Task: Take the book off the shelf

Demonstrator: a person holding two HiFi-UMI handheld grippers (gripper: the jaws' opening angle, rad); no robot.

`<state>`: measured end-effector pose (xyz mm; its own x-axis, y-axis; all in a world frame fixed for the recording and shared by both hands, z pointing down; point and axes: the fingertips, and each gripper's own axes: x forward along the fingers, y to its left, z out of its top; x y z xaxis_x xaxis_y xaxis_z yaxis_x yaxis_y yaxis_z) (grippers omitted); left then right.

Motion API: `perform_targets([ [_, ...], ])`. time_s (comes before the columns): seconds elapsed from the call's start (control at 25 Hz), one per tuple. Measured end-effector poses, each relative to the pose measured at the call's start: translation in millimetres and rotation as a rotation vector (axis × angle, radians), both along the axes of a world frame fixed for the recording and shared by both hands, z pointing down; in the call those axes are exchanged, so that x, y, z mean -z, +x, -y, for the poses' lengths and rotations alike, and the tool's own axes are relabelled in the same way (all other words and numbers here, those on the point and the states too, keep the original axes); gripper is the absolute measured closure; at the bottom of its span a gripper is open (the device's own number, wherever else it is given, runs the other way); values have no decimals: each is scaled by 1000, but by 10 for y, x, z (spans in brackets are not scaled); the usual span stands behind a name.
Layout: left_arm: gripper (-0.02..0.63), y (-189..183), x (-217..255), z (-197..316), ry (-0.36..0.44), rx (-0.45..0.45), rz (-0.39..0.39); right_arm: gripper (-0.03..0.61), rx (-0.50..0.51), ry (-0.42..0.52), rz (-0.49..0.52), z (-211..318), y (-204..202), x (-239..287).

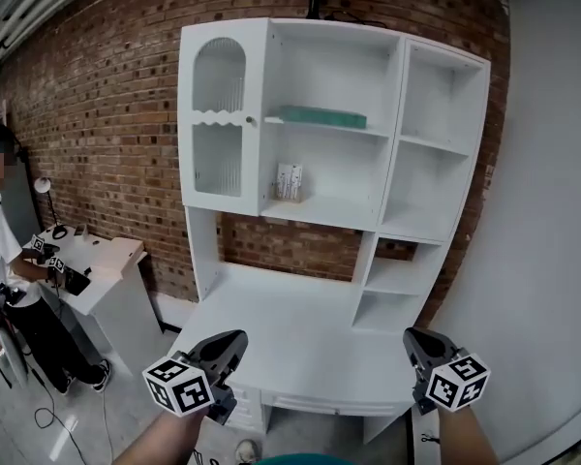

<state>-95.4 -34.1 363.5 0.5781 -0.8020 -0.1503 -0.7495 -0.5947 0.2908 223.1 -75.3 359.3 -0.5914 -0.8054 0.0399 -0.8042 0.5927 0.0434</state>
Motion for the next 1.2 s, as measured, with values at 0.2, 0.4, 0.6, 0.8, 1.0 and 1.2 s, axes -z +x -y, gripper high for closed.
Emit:
perform_targets([
  [0.2,609,-345,9,1014,17,-67,-27,558,-53,34,-4,766,-351,114],
  [0.4,609,-737,262,1969,41,-116,0,558,-92,55,10,1551,-780,378],
  [0.6,609,-968,439,2672,65,-135,31,557,-113,75,23,2128,-1023,579],
  [0.8,609,-886,619,3048,90,-125,68,555,-69,79,9,2463,-1069,697],
  [1.0,609,-605,1069,3179,193,-33,171,555,34,103,0,2671,-940,817],
  [1.2,609,-195,1788,3208,339,60,329,554,143,108,-20,2843,-787,915],
])
